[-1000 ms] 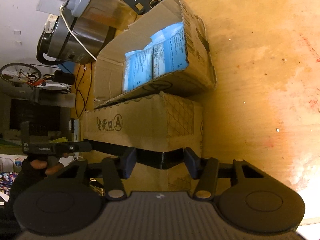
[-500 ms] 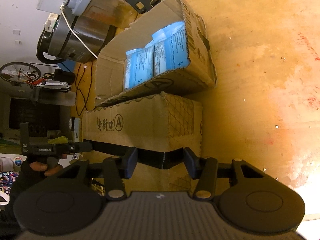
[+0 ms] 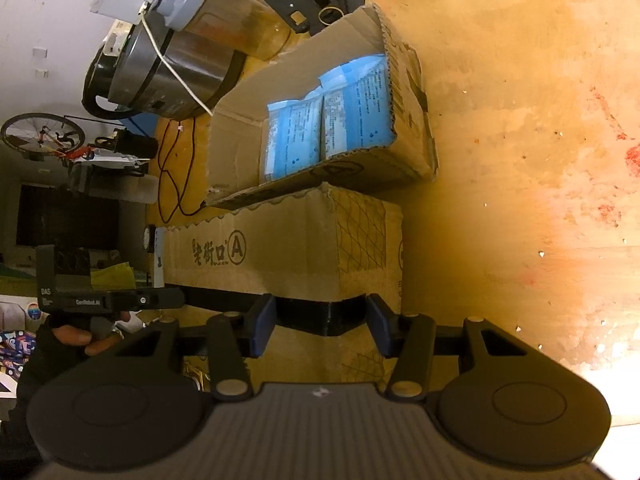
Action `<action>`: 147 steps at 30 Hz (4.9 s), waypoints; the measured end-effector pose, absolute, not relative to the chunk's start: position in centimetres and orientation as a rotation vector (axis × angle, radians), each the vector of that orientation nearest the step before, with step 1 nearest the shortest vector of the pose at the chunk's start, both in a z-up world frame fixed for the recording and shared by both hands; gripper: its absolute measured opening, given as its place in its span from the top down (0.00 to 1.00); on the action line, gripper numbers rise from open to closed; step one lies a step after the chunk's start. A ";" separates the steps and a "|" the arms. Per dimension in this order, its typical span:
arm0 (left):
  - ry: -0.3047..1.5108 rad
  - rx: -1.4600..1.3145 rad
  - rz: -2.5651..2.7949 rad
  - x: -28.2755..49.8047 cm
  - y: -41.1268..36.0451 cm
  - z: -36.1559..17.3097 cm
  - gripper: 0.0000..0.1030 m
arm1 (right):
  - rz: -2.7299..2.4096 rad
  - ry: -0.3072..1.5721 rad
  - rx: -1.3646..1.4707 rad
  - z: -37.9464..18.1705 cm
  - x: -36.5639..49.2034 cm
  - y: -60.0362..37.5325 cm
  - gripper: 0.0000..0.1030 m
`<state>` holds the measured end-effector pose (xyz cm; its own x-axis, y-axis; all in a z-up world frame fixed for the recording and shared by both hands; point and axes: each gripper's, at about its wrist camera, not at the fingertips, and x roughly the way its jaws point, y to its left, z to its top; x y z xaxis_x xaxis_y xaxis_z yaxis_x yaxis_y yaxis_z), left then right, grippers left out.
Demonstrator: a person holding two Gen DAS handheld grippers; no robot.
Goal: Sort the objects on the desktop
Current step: 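Push the box flap down over the blue packets with the right gripper, then press the flap fully shut on the box with the right gripper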
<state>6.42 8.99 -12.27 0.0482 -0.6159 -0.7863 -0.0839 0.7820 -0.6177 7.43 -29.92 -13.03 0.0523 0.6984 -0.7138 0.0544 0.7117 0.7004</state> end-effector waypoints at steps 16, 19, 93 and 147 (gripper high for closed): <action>1.497 -0.597 -0.408 4.8 8.1 -9.1 0.35 | 0.554 1.481 0.660 -10.2 6.7 -30.1 0.56; 1.489 -0.593 -0.406 4.8 7.9 -8.0 0.35 | 0.550 1.480 0.656 -9.2 6.7 -30.3 0.56; 1.467 -0.560 -0.431 15.6 6.9 -5.0 0.35 | 0.448 1.463 0.597 -4.8 16.7 -30.6 0.56; 1.468 -0.559 -0.433 21.1 7.2 -7.1 0.35 | 0.421 1.462 0.611 -6.9 22.6 -30.4 0.56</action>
